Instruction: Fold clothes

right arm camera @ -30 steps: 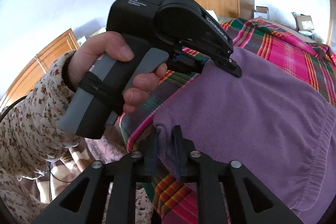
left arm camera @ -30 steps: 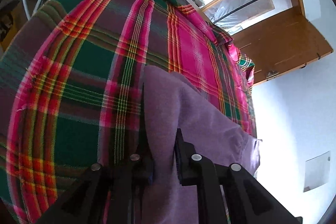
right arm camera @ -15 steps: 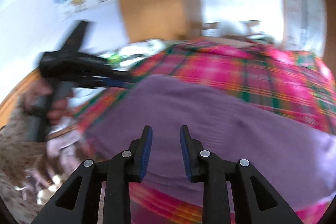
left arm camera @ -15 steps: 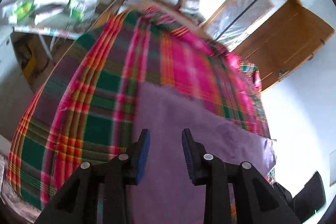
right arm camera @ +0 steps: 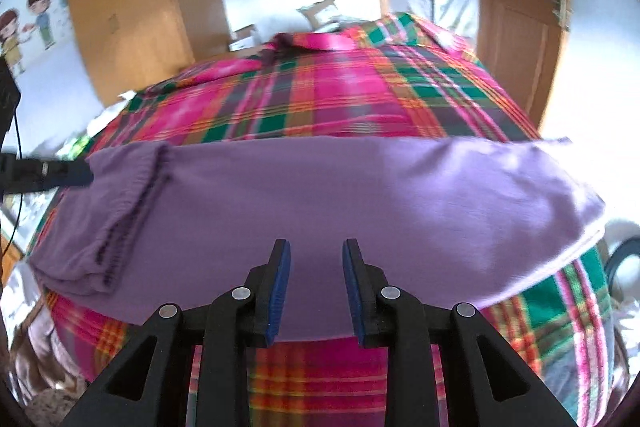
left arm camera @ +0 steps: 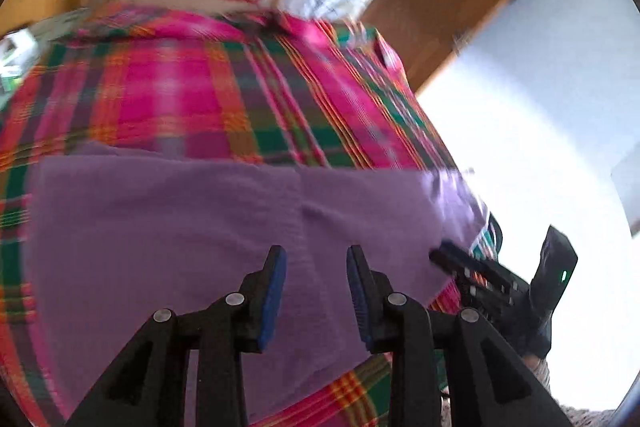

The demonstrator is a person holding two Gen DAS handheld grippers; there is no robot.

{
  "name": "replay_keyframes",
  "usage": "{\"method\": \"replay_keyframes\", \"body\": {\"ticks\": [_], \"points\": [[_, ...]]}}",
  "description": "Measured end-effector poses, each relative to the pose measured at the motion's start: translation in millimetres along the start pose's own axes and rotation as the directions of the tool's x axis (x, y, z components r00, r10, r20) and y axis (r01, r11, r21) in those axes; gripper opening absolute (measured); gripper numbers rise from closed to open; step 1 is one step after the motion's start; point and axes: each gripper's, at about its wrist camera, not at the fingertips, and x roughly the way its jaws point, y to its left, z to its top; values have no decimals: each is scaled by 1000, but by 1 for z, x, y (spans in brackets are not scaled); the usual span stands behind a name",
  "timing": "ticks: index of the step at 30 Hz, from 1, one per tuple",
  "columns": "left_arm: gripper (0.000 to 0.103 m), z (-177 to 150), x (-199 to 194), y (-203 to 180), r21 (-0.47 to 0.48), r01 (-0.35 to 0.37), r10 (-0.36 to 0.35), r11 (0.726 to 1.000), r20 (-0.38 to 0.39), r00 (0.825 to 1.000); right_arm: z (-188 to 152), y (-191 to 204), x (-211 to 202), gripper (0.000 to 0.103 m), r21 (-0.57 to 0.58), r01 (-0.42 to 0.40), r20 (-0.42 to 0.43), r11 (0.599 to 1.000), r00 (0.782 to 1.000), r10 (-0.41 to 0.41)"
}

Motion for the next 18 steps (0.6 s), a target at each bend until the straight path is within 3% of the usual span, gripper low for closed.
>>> {"method": "replay_keyframes", "body": {"ticks": [2,6,18], "points": [[32,1,18,-11,16,31,-31,999,-42,999,-1,-14,0,28,24,29,-3,999,1000,-29],[32,5,40,-30,58,84,-81,995,-54,995,-3,-43,-2,28,58,78,-8,995,997,-78],[31,19,105,-67,83,138,-124,987,-155,980,0,-133,-15,24,105,242,3,965,970,-244]]}}
